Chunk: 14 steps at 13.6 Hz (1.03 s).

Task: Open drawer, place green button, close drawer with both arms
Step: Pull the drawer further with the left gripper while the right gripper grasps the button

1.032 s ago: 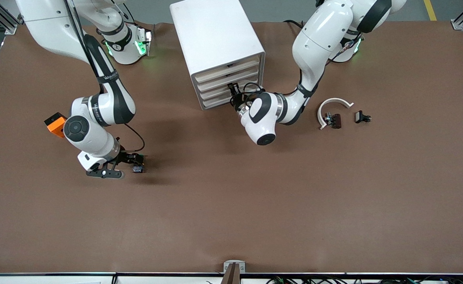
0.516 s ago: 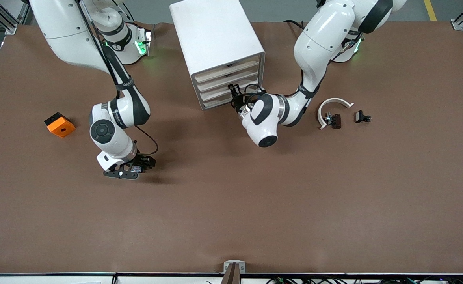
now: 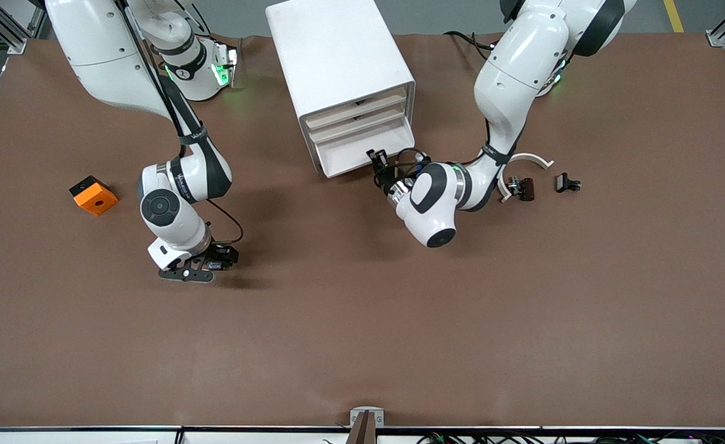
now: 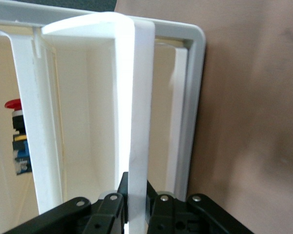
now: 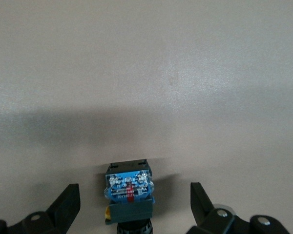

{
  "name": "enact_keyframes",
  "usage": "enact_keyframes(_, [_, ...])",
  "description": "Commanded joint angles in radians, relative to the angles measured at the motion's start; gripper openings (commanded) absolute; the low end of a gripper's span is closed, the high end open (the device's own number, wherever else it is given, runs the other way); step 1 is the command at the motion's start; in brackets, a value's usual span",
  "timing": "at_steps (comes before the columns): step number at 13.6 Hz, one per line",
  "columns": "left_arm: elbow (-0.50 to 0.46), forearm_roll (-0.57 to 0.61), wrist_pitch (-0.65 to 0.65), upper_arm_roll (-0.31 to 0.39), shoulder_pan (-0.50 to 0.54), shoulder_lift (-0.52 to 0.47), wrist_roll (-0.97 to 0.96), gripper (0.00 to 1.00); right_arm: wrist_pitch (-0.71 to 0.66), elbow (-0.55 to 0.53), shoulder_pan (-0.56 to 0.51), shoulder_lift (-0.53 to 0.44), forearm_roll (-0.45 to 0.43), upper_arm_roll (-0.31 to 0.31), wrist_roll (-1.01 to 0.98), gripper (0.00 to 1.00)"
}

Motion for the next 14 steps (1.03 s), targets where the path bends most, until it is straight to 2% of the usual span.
enact_keyframes(1, [0.097, 0.004, 0.047, 0.045, -0.006, 0.057, -0.007, 0.0, 0.001, 0.036, -0.01, 0.03, -0.036, 0.006, 0.028, 1.0])
enact_keyframes(3, [0.117, 0.004, 0.05, 0.071, -0.006, 0.065, 0.005, 0.0, 0.001, 0.048, -0.01, 0.038, -0.036, 0.007, 0.028, 0.98])
enact_keyframes(4, [0.121, 0.004, 0.05, 0.083, -0.006, 0.065, 0.023, 0.0, 0.001, 0.05, -0.012, 0.041, -0.036, 0.007, 0.028, 0.94])
enact_keyframes(5, [0.134, 0.003, 0.05, 0.096, -0.004, 0.065, 0.034, 0.0, 0.001, 0.054, -0.012, 0.045, -0.036, 0.007, 0.028, 0.85])
enact_keyframes(6, [0.14, 0.002, 0.05, 0.105, -0.003, 0.065, 0.042, 0.0, 0.001, 0.056, -0.012, 0.051, -0.034, 0.007, 0.028, 0.7])
enact_keyframes(8, [0.151, 0.002, 0.053, 0.109, 0.01, 0.065, 0.063, 0.0, 0.001, 0.059, -0.012, 0.053, -0.031, 0.007, 0.029, 0.15])
enact_keyframes(9, [0.156, 0.002, 0.055, 0.109, 0.016, 0.066, 0.065, 0.01, 0.001, 0.059, -0.012, 0.053, -0.031, 0.007, 0.04, 0.0])
enact_keyframes(14, [0.165, 0.001, 0.073, 0.116, 0.034, 0.072, 0.108, 0.04, -0.017, 0.06, -0.001, 0.041, -0.024, 0.011, 0.122, 0.0])
